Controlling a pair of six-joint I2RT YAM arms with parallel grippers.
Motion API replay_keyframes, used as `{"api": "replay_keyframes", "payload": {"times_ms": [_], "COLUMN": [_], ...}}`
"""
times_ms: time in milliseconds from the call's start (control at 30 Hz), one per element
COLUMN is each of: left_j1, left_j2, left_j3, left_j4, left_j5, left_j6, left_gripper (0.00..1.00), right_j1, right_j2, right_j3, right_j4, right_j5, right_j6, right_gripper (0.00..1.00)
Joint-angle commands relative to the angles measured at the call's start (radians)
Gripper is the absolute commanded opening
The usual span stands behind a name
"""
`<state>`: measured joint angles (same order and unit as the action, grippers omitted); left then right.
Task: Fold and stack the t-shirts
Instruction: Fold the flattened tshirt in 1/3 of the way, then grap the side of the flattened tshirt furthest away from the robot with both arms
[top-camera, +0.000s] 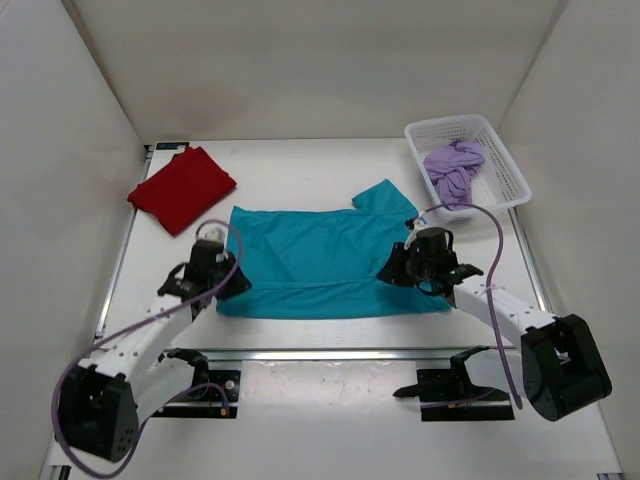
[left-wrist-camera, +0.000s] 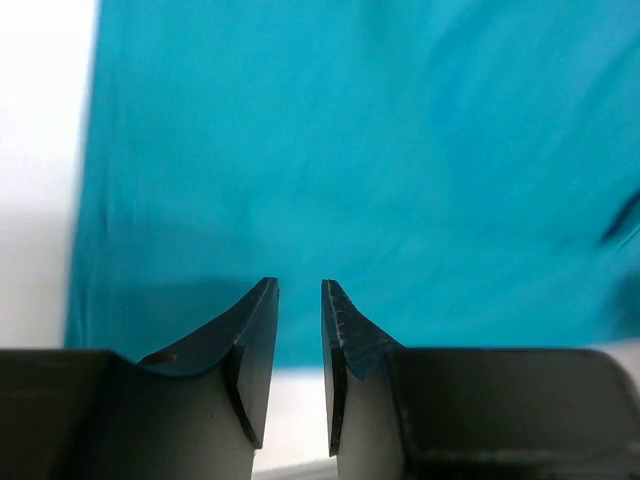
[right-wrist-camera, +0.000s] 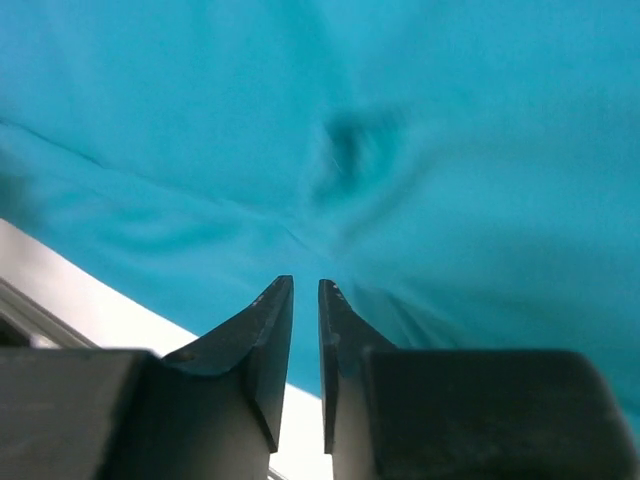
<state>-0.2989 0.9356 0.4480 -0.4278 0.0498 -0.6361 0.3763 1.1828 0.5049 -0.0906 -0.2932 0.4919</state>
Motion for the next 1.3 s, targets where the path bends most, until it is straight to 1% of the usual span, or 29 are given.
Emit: {"api": "replay_keyframes", "payload": {"times_ms": [0,33,67,100,133,167,200,233,300,367,433,500,533,633,700,933,1033,1133,1167,1267], "left_j1": [0.038,0.065,0.066,0.078,0.089,0.095,0.102,0.115,0.135,0.181,0.196,0.205,0.213,0.215,0.208,0.234,0.227,0.224,0.222,0.231], "left_j2": [0.119,0.197,0.285,0.328,0.418,0.512,0.601,0.639,0.741,0.796,0.853,0.871,0.878,0.897,0.92,0.99,1.017,1.049,1.057,1.071], "left_j3": [0.277,0.346,0.378,0.438,0.504,0.544,0.62,0.685,0.731,0.773,0.797,0.805,0.802,0.796,0.808,0.807,0.833,0.853,0.853,0.865], "left_j4": [0.01,0.032,0.055,0.069,0.083,0.072,0.067,0.045,0.056,0.095,0.113,0.144,0.176,0.224,0.23,0.293,0.294,0.302,0.307,0.301], "left_j5": [-0.141,-0.152,-0.16,-0.192,-0.209,-0.225,-0.258,-0.274,-0.286,-0.263,-0.248,-0.242,-0.229,-0.211,-0.217,-0.128,-0.134,-0.111,-0.096,-0.078], "left_j6": [0.107,0.128,0.136,0.145,0.17,0.182,0.208,0.234,0.254,0.236,0.231,0.231,0.221,0.205,0.194,0.113,0.108,0.092,0.081,0.075], "left_gripper": [0.35,0.35,0.35,0.36,0.36,0.35,0.34,0.33,0.34,0.36,0.36,0.37,0.39,0.42,0.42,0.45,0.46,0.47,0.47,0.39], "right_j1": [-0.01,-0.002,0.009,0.022,0.035,0.038,0.047,0.062,0.088,0.116,0.131,0.138,0.145,0.147,0.15,0.168,0.187,0.199,0.207,0.22], "right_j2": [0.047,0.072,0.084,0.112,0.123,0.135,0.147,0.15,0.153,0.169,0.178,0.192,0.19,0.205,0.216,0.238,0.254,0.278,0.285,0.293], "right_j3": [0.11,0.13,0.144,0.147,0.152,0.158,0.156,0.156,0.147,0.135,0.118,0.113,0.103,0.083,0.075,0.063,0.058,0.057,0.06,0.063], "right_j4": [0.023,0.043,0.058,0.084,0.129,0.14,0.169,0.184,0.215,0.247,0.267,0.266,0.278,0.304,0.311,0.338,0.354,0.368,0.371,0.379], "right_j5": [-0.043,-0.05,-0.058,-0.069,-0.079,-0.089,-0.101,-0.11,-0.107,-0.11,-0.13,-0.141,-0.142,-0.156,-0.162,-0.176,-0.182,-0.195,-0.201,-0.201], "right_j6": [-0.018,-0.022,-0.016,-0.013,0.0,0.01,0.023,0.024,0.028,0.037,0.04,0.045,0.046,0.06,0.065,0.068,0.076,0.08,0.083,0.085], "right_gripper": [0.15,0.12,0.11,0.1,0.1,0.1,0.1,0.1,0.11,0.11,0.1,0.1,0.11,0.1,0.1,0.1,0.1,0.09,0.09,0.09]}}
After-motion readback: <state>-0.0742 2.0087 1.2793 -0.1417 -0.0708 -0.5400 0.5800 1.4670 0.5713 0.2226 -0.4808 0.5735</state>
